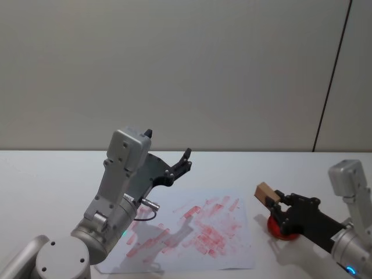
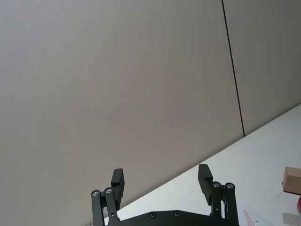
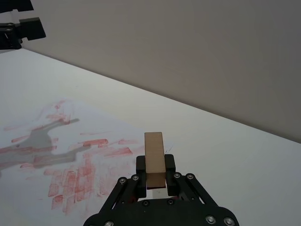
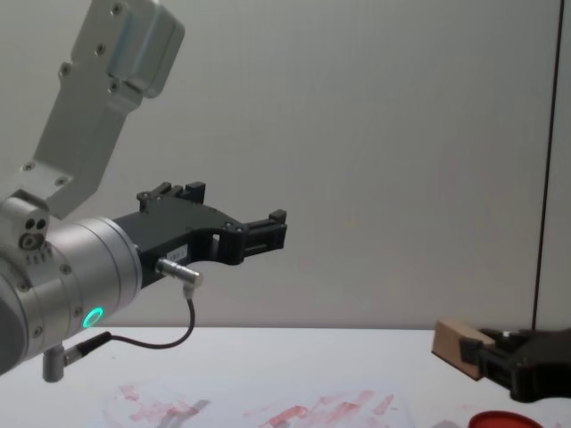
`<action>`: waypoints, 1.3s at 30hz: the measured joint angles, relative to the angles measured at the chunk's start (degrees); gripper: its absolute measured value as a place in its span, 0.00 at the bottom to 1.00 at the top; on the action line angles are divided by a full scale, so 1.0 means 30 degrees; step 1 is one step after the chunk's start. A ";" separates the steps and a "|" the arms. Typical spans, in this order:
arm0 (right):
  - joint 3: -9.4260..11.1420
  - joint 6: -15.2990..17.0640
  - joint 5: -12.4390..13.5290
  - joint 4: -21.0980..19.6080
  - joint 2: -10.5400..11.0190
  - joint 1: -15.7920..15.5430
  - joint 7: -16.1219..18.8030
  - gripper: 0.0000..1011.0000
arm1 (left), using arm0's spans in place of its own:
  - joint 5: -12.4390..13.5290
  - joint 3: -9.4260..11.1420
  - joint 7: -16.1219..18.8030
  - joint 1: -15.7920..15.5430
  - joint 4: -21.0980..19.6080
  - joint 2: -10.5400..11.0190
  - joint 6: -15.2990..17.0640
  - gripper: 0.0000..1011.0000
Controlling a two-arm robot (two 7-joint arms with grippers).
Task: Use the one hand to pick up the stamp and affix it onto the A4 paper.
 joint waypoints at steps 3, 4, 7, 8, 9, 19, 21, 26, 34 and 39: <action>0.0117 0.0044 0.0010 0.0022 0.0160 -0.0046 -0.0020 0.21 | 0.0000 0.0000 0.0000 0.0001 0.0001 0.0001 -0.0001 0.99; 0.0158 0.0081 0.0010 0.0084 0.0218 -0.0058 -0.0026 0.21 | 0.0000 -0.0001 0.0000 0.0001 0.0000 0.0000 0.0000 0.99; 0.0206 0.0142 -0.0018 0.0215 0.0296 -0.0061 -0.0030 0.21 | 0.0001 0.0000 0.0001 0.0000 0.0001 0.0000 0.0000 0.99; 0.0232 0.0176 -0.0064 0.0305 0.0331 -0.0061 -0.0030 0.21 | 0.0000 0.0000 0.0000 0.0000 0.0001 0.0000 0.0000 0.99; 0.0238 0.0188 -0.0093 0.0353 0.0343 -0.0059 -0.0030 0.21 | 0.0000 0.0000 0.0000 0.0000 0.0000 0.0001 0.0000 0.99; 0.0240 0.0432 -0.0605 0.1190 0.0413 0.0115 0.0091 0.21 | 0.0000 -0.0001 -0.0001 0.0000 0.0001 0.0000 0.0000 0.99; 0.0230 0.0465 -0.0671 0.1305 0.0416 0.0137 0.0126 0.21 | 0.0000 0.0000 0.0001 0.0000 0.0001 0.0000 0.0001 0.99; 0.0188 0.0573 -0.0878 0.1595 0.0432 0.0193 0.0277 0.21 | 0.0000 -0.0001 0.0000 0.0000 0.0001 0.0000 0.0000 0.99; 0.0162 0.0711 -0.1065 0.1901 0.0481 0.0236 0.0507 0.30 | 0.0000 0.0001 0.0000 0.0001 0.0001 0.0000 0.0001 0.99; 0.0159 0.0733 -0.1073 0.1968 0.0508 0.0239 0.0549 0.50 | 0.0000 0.0000 0.0001 0.0000 0.0001 0.0000 0.0000 0.99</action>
